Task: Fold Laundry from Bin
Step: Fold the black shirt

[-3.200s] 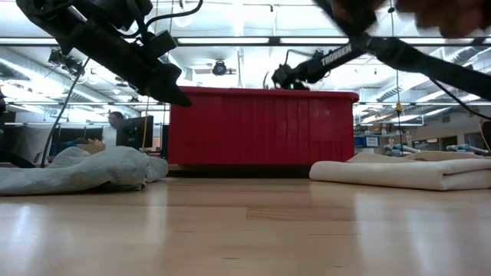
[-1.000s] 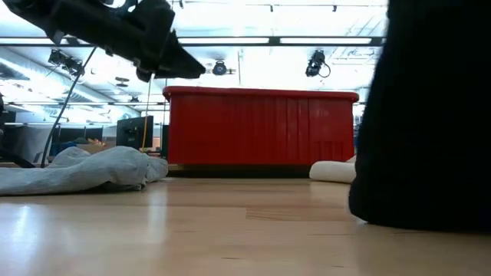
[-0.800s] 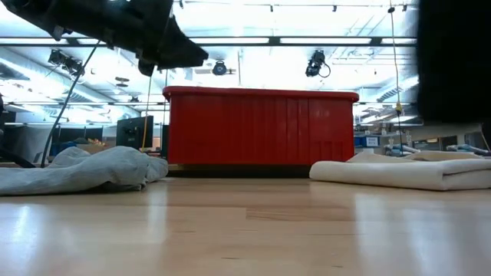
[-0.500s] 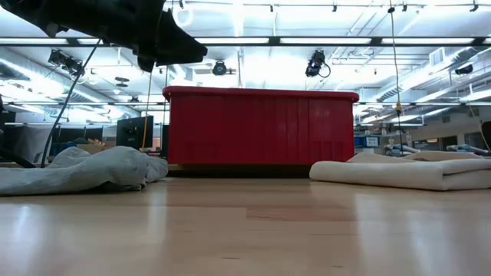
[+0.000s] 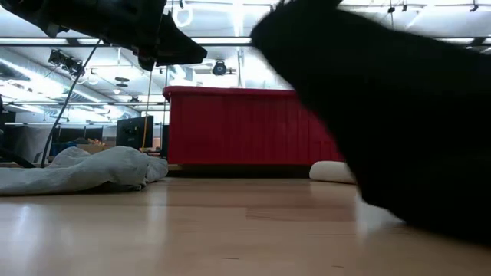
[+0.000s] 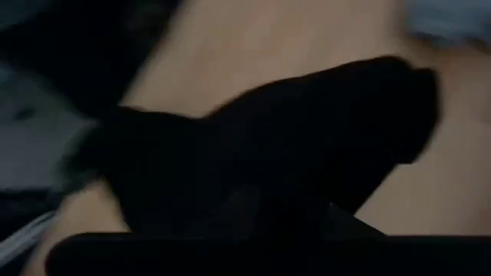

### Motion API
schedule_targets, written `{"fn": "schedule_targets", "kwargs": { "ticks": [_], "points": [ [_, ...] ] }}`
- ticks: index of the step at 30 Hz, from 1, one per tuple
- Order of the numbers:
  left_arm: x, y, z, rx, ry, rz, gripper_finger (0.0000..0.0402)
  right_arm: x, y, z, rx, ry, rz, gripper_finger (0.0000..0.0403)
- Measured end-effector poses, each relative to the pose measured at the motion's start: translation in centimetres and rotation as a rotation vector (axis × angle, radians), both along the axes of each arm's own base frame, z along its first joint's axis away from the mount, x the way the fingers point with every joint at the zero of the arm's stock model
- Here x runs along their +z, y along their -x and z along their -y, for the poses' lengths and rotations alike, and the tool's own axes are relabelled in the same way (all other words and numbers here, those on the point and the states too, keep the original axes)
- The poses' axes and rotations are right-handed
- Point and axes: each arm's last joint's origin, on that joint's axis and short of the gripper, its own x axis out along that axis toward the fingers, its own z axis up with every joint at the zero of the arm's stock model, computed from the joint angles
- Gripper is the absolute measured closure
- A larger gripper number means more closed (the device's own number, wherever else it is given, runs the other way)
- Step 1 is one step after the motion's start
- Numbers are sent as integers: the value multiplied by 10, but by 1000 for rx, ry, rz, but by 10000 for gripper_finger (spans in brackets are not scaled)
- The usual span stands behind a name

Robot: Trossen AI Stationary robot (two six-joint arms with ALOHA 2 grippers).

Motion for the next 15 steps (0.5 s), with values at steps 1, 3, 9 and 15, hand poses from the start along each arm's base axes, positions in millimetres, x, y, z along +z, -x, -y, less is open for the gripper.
{"fn": "schedule_targets", "kwargs": {
  "ticks": [1, 3, 9, 15],
  "points": [
    [0, 0, 0, -1, 0, -1, 246, -6, -3, 8, -37, 8, 10, 344],
    [0, 0, 0, 0, 0, -1, 246, -16, -7, 20, -74, -5, 23, 325],
    [0, 0, 1, -17, 23, 7, 246, -25, -15, 40, -127, -1, 84, 242],
    [-3, -3, 6, -185, 97, 7, 246, 10, 2, 55, -364, 298, -19, 171]
  ]
}}
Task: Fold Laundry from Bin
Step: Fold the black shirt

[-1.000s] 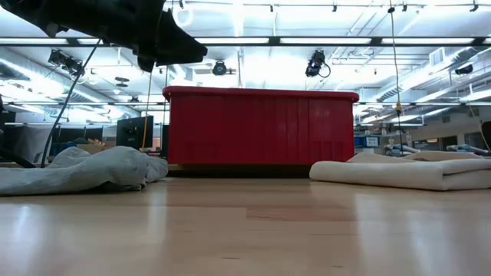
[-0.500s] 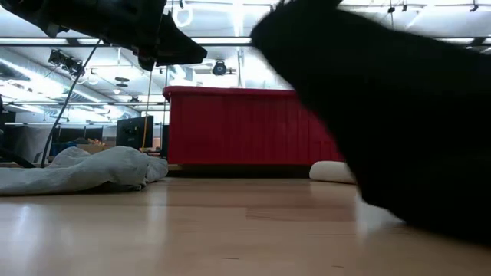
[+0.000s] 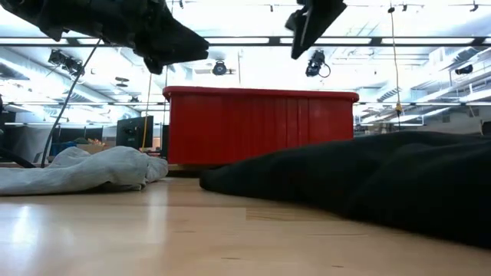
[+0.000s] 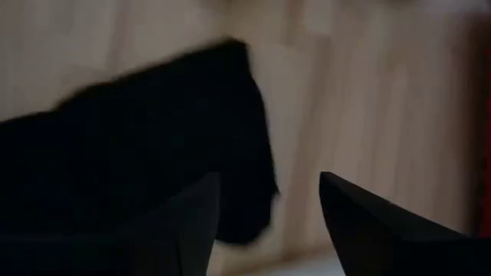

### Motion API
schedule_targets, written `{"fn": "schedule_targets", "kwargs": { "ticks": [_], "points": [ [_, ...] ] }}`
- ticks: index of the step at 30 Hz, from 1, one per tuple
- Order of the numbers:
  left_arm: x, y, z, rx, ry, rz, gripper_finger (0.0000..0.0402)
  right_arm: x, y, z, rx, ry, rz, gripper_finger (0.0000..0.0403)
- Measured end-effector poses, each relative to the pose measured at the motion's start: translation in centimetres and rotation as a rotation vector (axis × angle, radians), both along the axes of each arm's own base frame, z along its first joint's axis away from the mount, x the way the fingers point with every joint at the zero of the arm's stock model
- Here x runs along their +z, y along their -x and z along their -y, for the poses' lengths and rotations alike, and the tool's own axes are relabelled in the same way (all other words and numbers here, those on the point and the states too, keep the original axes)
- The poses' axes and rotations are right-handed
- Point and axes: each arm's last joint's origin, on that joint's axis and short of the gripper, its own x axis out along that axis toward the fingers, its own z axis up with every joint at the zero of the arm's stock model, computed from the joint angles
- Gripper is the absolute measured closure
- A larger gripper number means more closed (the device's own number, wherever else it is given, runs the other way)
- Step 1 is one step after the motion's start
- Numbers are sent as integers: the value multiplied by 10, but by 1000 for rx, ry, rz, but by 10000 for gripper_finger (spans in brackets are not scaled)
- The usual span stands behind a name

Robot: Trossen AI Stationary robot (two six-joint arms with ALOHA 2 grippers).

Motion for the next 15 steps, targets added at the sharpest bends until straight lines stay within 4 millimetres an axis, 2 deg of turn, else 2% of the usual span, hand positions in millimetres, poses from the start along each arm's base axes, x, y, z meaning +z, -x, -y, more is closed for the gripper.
{"fn": "schedule_targets", "kwargs": {
  "ticks": [3, 6, 8, 11, 15],
  "points": [
    [-8, -4, 1, -33, 86, -23, 246, 5, 6, -2, -18, -54, -7, 160],
    [-21, -11, 1, -38, 164, -66, 246, -2, 4, -10, 21, -201, -6, 161],
    [-32, -16, 1, -41, 181, -115, 246, -17, 1, -17, 29, -257, -12, 163],
    [-46, -21, 1, -38, 189, -170, 246, -51, 1, -32, 16, -276, -58, 166],
    [-62, -26, 4, -76, 201, -237, 246, -92, 9, -61, 1, -340, -127, 167]
  ]
}}
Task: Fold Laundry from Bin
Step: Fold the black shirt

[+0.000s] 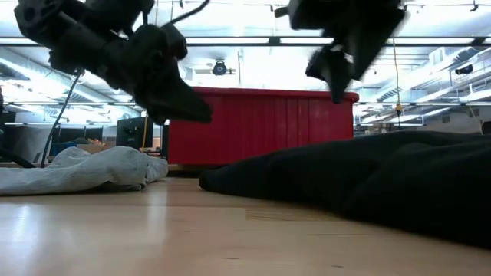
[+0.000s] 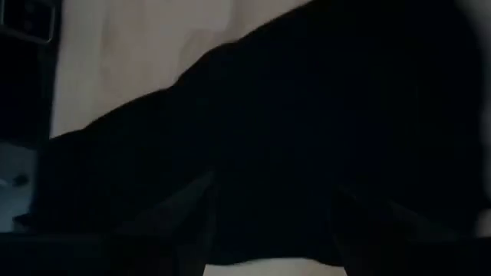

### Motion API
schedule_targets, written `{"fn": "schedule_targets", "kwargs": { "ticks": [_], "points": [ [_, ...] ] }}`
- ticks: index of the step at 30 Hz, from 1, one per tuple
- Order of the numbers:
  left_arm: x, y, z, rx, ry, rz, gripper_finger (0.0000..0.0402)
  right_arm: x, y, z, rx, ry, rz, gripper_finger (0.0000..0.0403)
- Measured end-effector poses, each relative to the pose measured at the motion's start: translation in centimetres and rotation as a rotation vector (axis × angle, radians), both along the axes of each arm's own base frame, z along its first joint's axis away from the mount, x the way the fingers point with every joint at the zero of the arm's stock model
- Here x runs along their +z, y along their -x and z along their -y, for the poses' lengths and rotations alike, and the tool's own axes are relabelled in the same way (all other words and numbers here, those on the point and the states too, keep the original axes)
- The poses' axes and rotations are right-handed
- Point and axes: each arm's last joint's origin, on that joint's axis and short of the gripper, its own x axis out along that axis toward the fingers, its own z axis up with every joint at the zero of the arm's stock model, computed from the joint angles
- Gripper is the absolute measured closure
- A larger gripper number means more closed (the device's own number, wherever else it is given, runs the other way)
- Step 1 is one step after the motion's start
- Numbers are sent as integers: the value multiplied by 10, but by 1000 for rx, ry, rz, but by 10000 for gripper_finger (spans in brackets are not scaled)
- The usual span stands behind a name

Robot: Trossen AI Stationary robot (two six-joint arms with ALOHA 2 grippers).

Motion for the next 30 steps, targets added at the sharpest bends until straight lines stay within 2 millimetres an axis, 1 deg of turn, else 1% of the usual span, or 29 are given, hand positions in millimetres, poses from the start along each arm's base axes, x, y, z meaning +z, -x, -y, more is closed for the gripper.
{"fn": "schedule_targets", "kwargs": {
  "ticks": [2, 3, 7, 11, 15, 17, 19, 21, 23, 26, 30],
  "points": [
    [-5, -2, 1, -27, 7, -23, 246, -10, 4, -17, -18, -12, 0, 167],
    [-7, -4, 2, -35, 1, -32, 246, -12, 5, -26, -30, -6, 15, 167],
    [-8, -18, 5, -62, -46, -41, 246, -11, 9, -65, -61, 72, 150, 167],
    [-10, -46, 9, -101, -117, -57, 246, -7, 14, -104, -38, 25, 287, 167],
    [-18, -78, 10, -137, -182, -86, 246, -11, 28, -130, -89, 13, 309, 167],
    [-25, -90, 7, -145, -222, -143, 246, -18, 38, -140, -133, 26, 304, 167],
    [-34, -101, -1, -134, -238, -223, 246, -27, 47, -149, -170, 27, 309, 167],
    [-43, -107, -12, -107, -230, -286, 246, -38, 55, -155, -199, 17, 329, 167],
    [-48, -113, -22, -66, -202, -308, 246, -48, 62, -160, -214, 3, 368, 167],
    [-52, -114, -31, -23, -170, -321, 246, -61, 70, -167, -208, 0, 450, 168],
    [-52, -114, -34, -13, -165, -325, 246, -81, 74, -173, -147, 94, 529, 175]
  ]
}}
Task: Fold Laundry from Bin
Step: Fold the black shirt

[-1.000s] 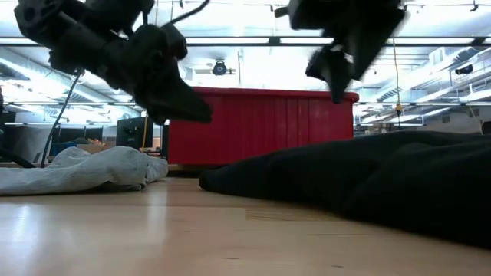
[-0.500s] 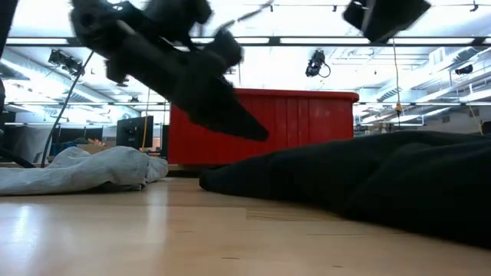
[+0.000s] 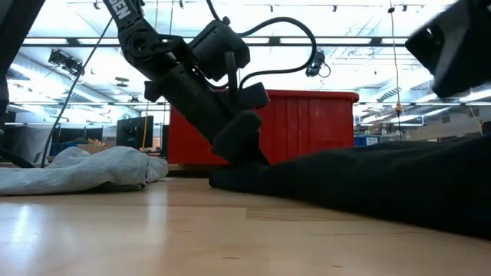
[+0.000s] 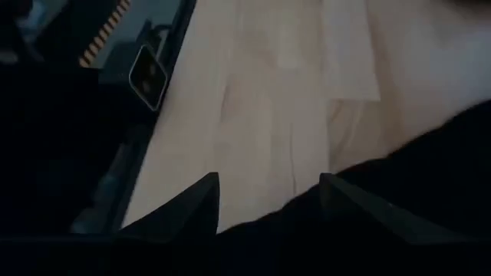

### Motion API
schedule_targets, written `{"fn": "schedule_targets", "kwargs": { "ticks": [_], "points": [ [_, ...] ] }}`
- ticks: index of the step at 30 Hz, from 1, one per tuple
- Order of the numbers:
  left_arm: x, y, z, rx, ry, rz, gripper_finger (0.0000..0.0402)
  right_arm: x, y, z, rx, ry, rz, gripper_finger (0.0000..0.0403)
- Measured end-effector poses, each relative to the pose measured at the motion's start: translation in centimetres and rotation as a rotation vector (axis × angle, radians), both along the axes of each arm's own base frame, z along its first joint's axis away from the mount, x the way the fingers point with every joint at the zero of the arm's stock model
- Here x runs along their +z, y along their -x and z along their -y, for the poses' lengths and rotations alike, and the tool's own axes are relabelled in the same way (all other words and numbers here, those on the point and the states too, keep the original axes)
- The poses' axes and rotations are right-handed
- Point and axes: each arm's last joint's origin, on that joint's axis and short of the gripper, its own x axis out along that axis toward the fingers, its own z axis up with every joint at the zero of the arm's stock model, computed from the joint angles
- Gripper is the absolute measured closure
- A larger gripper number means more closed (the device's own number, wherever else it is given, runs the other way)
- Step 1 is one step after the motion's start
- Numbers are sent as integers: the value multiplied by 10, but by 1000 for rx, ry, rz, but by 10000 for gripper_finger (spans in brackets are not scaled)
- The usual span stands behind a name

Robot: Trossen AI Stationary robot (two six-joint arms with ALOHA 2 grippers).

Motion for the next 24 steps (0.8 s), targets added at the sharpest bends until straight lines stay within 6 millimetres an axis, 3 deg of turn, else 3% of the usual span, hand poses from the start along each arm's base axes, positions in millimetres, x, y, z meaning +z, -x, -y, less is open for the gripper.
{"fn": "schedule_targets", "kwargs": {
  "ticks": [6, 9, 14, 18, 21, 24],
  "points": [
    [-1, 1, 2, -1, -5, -18, 246, -39, 1, -4, 50, 53, -151, 202],
    [-2, 2, 2, -2, -5, -28, 246, -42, 6, -5, 46, -25, -261, 219],
    [-3, 3, 3, -40, -19, -42, 246, -27, 22, -14, 102, -177, -374, 246],
    [-4, 4, 2, -39, -42, -59, 246, 5, 35, -32, 237, -369, -437, 254],
    [-4, 4, 4, -47, -46, -54, 246, 24, 45, -35, 220, -358, -351, 256],
    [5, 6, 8, -85, -48, -42, 246, 38, 54, -29, 95, -260, -211, 259]
  ]
}}
